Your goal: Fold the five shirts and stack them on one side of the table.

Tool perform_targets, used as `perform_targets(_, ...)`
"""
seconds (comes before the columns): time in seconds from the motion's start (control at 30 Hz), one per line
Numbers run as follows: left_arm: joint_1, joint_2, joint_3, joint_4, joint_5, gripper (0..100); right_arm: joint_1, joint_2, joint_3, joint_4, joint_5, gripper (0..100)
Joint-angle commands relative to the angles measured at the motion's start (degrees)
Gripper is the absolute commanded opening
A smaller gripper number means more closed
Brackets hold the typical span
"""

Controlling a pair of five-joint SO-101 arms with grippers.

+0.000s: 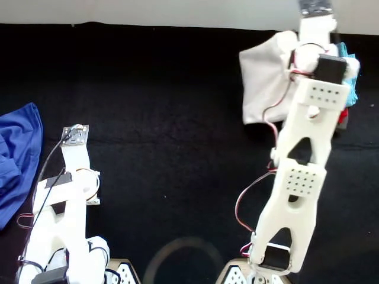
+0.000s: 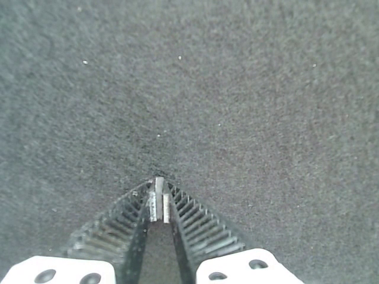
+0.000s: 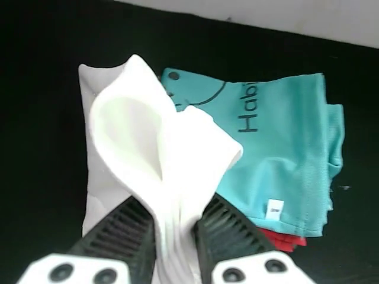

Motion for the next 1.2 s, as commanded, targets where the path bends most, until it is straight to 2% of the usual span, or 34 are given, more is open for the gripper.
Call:
perform_targets(0.0,-0.48,-0.84,0.13,-0.88,-0.18,1,2.51,-7.16,0.48,-4.00,0.62,0.7)
perform_targets(0.43,-0.48,-0.84,0.13,-0.88,-0.18,1,0.92,-28.44,32.13,-22.20,0.70,0.7)
perform_targets(0.8,-0.48,-0.84,0.13,-0.88,-0.18,1,5.58,-22.29,36.53,-22.64,0.70,0.7)
perform_targets(1.03,-0.48,-0.84,0.13,-0.88,-0.18,1,3.74,-13.85,36.00,-19.03,0.62,0.7)
perform_targets(1.17,-0.48,-0.84,0.13,-0.88,-0.18,1,2.51,-15.60,34.86,-19.56,0.62,0.7)
